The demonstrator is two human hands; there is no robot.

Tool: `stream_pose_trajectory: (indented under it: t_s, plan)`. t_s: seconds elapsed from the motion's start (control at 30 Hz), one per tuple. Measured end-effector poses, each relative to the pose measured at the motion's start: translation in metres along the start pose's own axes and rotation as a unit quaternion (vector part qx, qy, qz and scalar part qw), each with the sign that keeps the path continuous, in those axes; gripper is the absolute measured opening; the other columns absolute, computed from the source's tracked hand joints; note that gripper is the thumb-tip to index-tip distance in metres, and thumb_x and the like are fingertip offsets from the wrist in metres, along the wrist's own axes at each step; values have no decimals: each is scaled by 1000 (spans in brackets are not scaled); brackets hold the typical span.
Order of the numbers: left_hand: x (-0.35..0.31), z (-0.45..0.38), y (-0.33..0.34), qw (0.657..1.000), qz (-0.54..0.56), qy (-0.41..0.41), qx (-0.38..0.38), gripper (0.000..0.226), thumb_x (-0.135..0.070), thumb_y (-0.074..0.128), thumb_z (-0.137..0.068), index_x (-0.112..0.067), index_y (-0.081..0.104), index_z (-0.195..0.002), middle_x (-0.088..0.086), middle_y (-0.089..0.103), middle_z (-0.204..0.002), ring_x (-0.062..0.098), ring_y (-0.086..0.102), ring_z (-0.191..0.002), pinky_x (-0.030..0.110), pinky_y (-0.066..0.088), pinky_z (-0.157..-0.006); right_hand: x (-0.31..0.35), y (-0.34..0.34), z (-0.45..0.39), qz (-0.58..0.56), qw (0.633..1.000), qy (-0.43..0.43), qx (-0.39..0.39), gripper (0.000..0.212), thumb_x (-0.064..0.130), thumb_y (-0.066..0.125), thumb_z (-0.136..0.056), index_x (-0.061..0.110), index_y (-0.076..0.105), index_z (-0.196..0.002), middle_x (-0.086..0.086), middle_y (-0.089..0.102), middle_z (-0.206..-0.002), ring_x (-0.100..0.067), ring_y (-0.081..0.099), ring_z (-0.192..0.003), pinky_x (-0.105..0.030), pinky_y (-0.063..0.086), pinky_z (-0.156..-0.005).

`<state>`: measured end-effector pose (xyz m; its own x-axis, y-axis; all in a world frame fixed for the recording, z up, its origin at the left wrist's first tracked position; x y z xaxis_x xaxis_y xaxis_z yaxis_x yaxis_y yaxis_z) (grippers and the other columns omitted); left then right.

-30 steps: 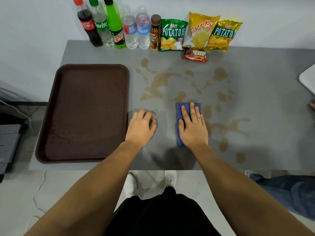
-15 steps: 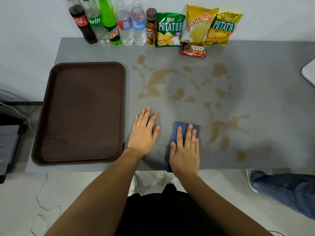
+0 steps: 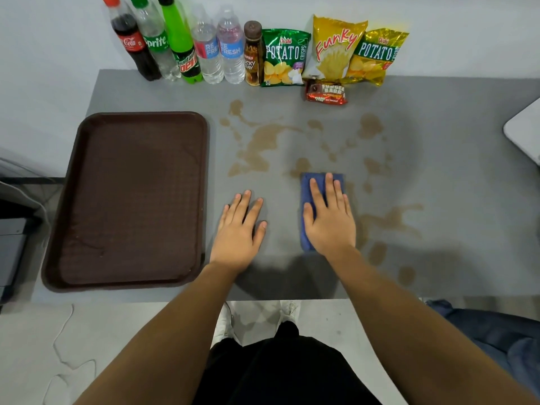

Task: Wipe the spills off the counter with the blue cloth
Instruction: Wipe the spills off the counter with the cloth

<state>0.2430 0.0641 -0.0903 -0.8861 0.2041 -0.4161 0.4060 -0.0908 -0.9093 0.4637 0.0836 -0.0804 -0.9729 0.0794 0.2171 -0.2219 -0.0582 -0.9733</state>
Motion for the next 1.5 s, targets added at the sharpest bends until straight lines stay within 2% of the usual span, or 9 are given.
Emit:
stream_pose_trajectory:
  t_s: [0.23,0.33,0.43,0.57,0.73,0.97,1.17,1.33,1.5]
  plan:
    - [2,0,4,1000,-15,-3,-9,60,-49,31,-109,-26,30,-163,2,16,-174,21,7,-162,41,4,-131,-33,-1,42,16,999,24,-16,63,45,24,-106,25,14,-165,-10,6,-173,-29,9,-159,-47,17,-129]
    - [3,1,3,1000,-15,0,-20,59,-48,35,-108,-26,33,-162,2,19,-174,20,9,-162,38,3,-131,-20,9,68,18,1000,13,-17,64,44,26,-105,22,17,-164,-12,8,-173,-31,11,-159,-48,18,-128]
    - [2,1,3,1000,-18,-5,-20,59,-47,38,-107,-25,34,-162,2,20,-173,20,10,-162,42,8,-131,4,19,79,22,999,-27,-13,64,42,28,-105,20,18,-164,-15,10,-172,-32,11,-159,-47,17,-127]
    - [2,1,2,999,-31,-11,-16,60,-46,37,-106,-25,34,-162,2,20,-173,20,12,-161,42,9,-131,27,21,59,8,997,-77,7,64,45,32,-106,23,17,-164,-11,9,-172,-27,7,-160,-42,10,-129]
    - [-1,1,-3,999,-27,-6,-31,59,-41,46,-105,-22,39,-160,5,26,-171,25,20,-160,45,14,-130,33,15,10,11,995,-91,34,64,47,30,-106,27,12,-165,-8,2,-173,-25,2,-160,-40,4,-129]
    - [0,0,-3,999,-20,3,-28,58,-43,42,-106,-23,40,-160,4,26,-172,24,19,-160,45,13,-131,-6,1,-25,4,1000,-19,16,65,46,34,-106,29,12,-165,-7,3,-173,-24,3,-160,-39,3,-129]
    - [-3,0,-4,1000,-4,5,-18,58,-42,42,-106,-22,40,-160,4,25,-171,25,17,-160,45,10,-131,-38,-4,6,9,999,37,7,63,46,28,-109,29,4,-165,-7,-2,-173,-26,1,-160,-41,3,-129]
    - [-4,0,-3,1000,-17,7,-7,58,-42,40,-106,-20,40,-160,7,27,-171,27,19,-160,49,15,-130,-23,5,57,2,997,77,-10,64,45,27,-106,25,11,-165,-10,5,-173,-28,5,-160,-44,11,-128]
    - [-2,2,-3,1000,-29,9,-6,58,-42,42,-106,-21,38,-161,7,26,-171,27,18,-160,48,15,-130,6,21,66,15,997,77,-8,66,47,25,-105,26,6,-165,-9,2,-173,-25,1,-160,-41,5,-128]
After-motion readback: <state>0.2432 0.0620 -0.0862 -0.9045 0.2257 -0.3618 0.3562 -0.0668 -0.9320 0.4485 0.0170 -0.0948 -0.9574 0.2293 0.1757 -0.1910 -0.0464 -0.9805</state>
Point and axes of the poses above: each hand's wrist, its own z-axis away from the middle knuckle, its own y-axis out of the palm, x = y × z, the point moved 8 cm from there along -z, towards the middle knuckle
